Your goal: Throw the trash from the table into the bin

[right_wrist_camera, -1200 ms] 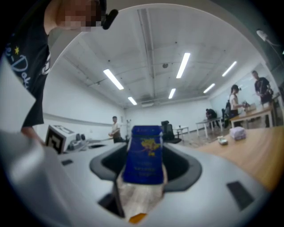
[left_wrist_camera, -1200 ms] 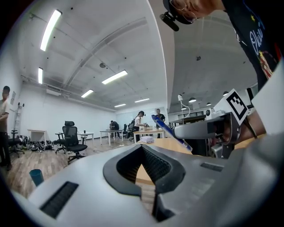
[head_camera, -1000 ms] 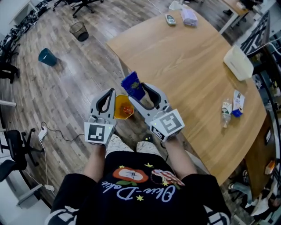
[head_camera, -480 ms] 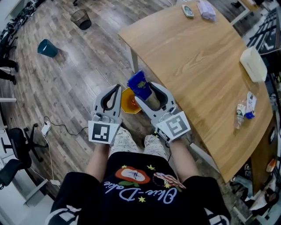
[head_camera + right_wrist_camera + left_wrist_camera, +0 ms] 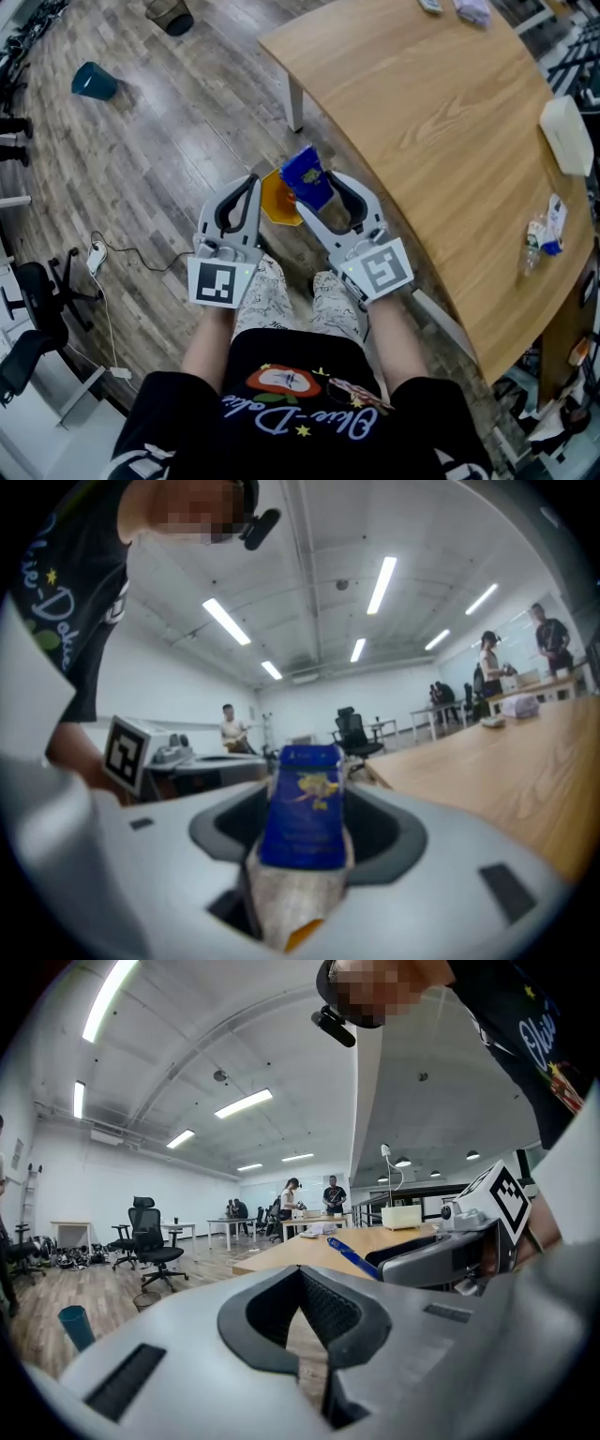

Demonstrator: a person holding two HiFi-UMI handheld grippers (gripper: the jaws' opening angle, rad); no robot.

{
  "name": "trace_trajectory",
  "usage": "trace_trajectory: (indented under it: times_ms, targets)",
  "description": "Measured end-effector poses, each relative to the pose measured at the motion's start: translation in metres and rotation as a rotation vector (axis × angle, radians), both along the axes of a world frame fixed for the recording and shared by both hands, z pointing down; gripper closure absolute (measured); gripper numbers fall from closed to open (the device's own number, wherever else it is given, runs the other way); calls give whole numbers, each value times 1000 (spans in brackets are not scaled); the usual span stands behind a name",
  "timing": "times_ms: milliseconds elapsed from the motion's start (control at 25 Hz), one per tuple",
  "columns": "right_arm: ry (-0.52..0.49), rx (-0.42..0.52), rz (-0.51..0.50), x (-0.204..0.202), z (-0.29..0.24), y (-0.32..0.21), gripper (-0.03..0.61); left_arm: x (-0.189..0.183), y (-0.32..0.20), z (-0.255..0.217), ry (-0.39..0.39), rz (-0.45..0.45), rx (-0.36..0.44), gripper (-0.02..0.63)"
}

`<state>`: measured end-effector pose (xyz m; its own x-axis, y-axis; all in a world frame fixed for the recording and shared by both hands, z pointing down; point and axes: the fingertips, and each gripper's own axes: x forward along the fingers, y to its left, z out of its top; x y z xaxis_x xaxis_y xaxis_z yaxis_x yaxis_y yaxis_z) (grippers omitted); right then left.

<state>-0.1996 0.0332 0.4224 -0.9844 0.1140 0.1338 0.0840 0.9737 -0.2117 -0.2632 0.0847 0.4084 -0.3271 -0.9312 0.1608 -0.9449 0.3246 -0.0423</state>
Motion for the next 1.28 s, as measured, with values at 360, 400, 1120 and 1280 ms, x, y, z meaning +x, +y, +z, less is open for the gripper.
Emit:
trace_trajectory:
  times_ms: [360, 400, 1120, 1280]
  targets:
    - [93, -36, -12, 3, 64, 10, 316, -7, 9, 57, 53, -46, -48, 603]
    - [105, -40, -10, 4, 73, 10, 316, -8, 11, 65, 64, -53, -55, 603]
    - [249, -42, 1, -10, 182, 17, 316, -33, 18, 149, 84, -70, -70, 603]
    - [266, -39, -7, -13, 199, 21, 316, -39, 22, 167, 88, -74, -90, 603]
